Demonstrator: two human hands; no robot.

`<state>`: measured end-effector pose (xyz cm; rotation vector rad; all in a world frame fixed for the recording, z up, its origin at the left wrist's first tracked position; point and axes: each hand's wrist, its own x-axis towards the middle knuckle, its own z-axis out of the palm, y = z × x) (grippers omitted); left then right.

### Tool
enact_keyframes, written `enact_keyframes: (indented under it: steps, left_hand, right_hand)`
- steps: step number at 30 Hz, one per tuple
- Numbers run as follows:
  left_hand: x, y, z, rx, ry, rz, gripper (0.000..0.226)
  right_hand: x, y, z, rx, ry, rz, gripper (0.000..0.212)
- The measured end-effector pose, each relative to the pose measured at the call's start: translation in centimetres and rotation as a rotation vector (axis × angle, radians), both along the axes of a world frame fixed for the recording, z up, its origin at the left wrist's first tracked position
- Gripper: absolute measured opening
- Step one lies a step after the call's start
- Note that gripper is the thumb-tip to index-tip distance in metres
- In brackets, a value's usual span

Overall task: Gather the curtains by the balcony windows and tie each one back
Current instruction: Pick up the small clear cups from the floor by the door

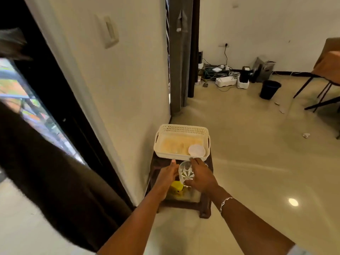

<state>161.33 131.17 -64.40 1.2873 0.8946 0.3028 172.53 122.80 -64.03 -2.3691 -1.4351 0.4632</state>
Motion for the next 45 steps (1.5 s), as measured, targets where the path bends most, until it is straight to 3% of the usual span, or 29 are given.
enact_keyframes:
  steps: [6,17,23,29,45]
  left_hand:
    - [6.9,4.3,0.8,-0.006,-0.019,-0.005,0.048]
    - [15.2,16.2,-1.9,0.158,0.122,-0.072,0.057]
    - [19.4,24.9,-3.7,0.109,0.151,-0.114,0.056]
    - [21.8,31.0,-6.6,-0.057,0.192,-0.119,0.058]
    - [23.3,34.7,-15.8,-0.233,0.345,-0.143,0.064]
  right_hand:
    - [7.4,4.6,-0.2,0.027,-0.014,0.032,0.088]
    - [15.5,15.7,-1.6,-0.045,-0.013,0.023,0.092]
    - [19.6,24.3,-3.4,-0.092,0.001,-0.020,0.094]
    - [21.9,30.7,-7.2,-0.136,0.038,-0.016,0.095]
    - [23.0,34.6,-17.8,-0.282,0.046,0.058,0.092]
